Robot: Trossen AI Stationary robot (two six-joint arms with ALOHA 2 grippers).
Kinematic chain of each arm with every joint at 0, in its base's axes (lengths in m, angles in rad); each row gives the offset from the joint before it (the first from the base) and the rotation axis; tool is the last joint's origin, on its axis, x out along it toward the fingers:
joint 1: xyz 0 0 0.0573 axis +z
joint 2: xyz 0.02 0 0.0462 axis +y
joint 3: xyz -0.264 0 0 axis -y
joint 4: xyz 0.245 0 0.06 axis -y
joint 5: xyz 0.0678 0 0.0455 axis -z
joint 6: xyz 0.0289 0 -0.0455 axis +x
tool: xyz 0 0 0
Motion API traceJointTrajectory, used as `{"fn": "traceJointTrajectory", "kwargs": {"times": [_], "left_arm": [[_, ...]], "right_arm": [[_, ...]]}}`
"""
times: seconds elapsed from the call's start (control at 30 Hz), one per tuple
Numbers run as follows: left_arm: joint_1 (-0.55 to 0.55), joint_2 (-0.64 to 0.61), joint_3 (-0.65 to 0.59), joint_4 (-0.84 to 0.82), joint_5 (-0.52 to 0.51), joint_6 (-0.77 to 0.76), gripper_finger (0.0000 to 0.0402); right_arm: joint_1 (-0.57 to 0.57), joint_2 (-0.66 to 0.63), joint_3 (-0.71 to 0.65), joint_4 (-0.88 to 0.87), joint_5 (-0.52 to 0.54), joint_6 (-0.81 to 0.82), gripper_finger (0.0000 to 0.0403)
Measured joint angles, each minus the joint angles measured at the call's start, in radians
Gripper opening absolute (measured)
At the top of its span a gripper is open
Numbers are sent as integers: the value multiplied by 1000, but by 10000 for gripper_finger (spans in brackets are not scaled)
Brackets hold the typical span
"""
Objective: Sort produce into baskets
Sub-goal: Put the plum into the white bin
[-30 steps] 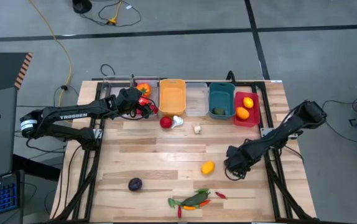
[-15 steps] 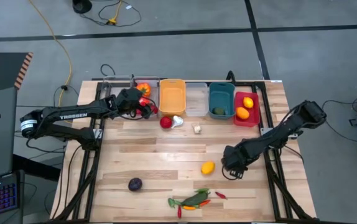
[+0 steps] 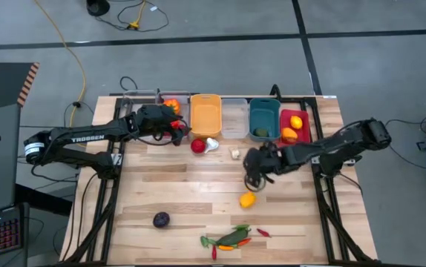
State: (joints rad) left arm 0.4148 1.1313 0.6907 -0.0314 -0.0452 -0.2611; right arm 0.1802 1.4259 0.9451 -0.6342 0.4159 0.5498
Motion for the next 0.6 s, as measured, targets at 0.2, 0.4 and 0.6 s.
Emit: {"fn": "traceJointTrajectory", "kwargs": {"times": [0.2, 0.4, 0.6], "left_arm": [[-46, 0, 9, 63, 25, 62, 341], [-118, 0, 81, -40, 9, 125, 341], [-197, 0, 177, -241, 7, 169, 341]], "right_arm": [[-167, 39, 0, 309, 39, -191, 316], [-304, 54, 0, 494, 31, -309, 333], [-403, 54, 0, 504, 30, -313, 356]]}}
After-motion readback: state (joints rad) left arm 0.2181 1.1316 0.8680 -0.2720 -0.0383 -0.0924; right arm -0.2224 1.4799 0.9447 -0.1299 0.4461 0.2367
